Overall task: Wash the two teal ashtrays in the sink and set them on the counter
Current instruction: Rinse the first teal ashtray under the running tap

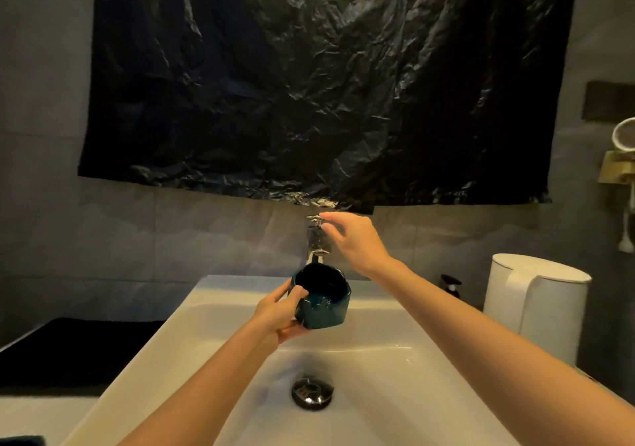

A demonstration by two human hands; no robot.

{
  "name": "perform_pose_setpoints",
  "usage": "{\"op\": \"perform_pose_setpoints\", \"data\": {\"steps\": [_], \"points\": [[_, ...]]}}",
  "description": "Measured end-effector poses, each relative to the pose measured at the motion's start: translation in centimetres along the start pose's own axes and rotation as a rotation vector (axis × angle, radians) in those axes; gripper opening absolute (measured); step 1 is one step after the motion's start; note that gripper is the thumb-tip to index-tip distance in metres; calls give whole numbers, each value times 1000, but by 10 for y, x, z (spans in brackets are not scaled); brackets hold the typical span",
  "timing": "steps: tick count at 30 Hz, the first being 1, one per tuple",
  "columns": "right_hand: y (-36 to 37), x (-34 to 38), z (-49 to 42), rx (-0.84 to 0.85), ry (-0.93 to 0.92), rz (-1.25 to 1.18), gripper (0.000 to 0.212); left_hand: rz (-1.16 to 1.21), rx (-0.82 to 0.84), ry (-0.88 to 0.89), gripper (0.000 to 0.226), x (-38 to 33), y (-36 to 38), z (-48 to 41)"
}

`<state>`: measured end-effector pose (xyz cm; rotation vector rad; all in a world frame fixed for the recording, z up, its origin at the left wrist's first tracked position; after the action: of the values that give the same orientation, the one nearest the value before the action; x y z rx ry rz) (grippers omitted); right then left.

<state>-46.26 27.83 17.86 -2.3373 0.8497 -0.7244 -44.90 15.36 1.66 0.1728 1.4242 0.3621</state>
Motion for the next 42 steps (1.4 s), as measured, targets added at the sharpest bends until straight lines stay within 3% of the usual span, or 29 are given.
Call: {"op": "perform_pose_setpoints", "data": {"steps": [3, 9, 14, 25, 29, 31, 34, 36, 38, 39, 42], "points": [[13, 1, -17, 43, -70, 84, 36, 27, 12, 15, 42, 0, -1, -9], [20, 4, -26, -26, -242, 305, 33, 19, 12, 25, 42, 0, -12, -21], [15, 3, -37, -22, -224, 361, 35, -9, 37, 24, 41, -1, -9, -21], [13, 2, -41, 24, -113, 274, 37, -80, 78, 12, 34, 1, -2, -16], [14, -6, -29, 65, -40, 36, 42, -112, 66, -12, 31, 2, -7, -16], [7, -14, -6, -30, 8, -78, 42, -120, 51, -28, 30, 2, -11, -16], [-5, -29, 49, -239, 113, -158, 21, -140, 8, -50, 29, 3, -19, -17], [10, -28, 76, -47, 76, -125, 21, -168, -7, -53, 29, 3, -21, -17], [38, -20, 98, 269, -75, 54, 27, -206, -26, -38, 28, 2, -23, -15], [46, -16, 107, 350, -171, 180, 31, -223, -34, -27, 28, 1, -23, -13], [56, -3, 115, 348, -358, 407, 42, -250, -26, -13, 27, -1, -22, -7]]}}
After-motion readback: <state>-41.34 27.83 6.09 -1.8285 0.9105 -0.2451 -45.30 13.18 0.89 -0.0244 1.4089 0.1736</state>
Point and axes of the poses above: each hand's wrist, its own z-axis away from the middle knuckle, its own y-axis out of the palm, x = y × z, the point moved 8 cm from there along -z, towards the middle knuckle, and after that the axes turned 2 degrees about -y, right-handed, at the moved point
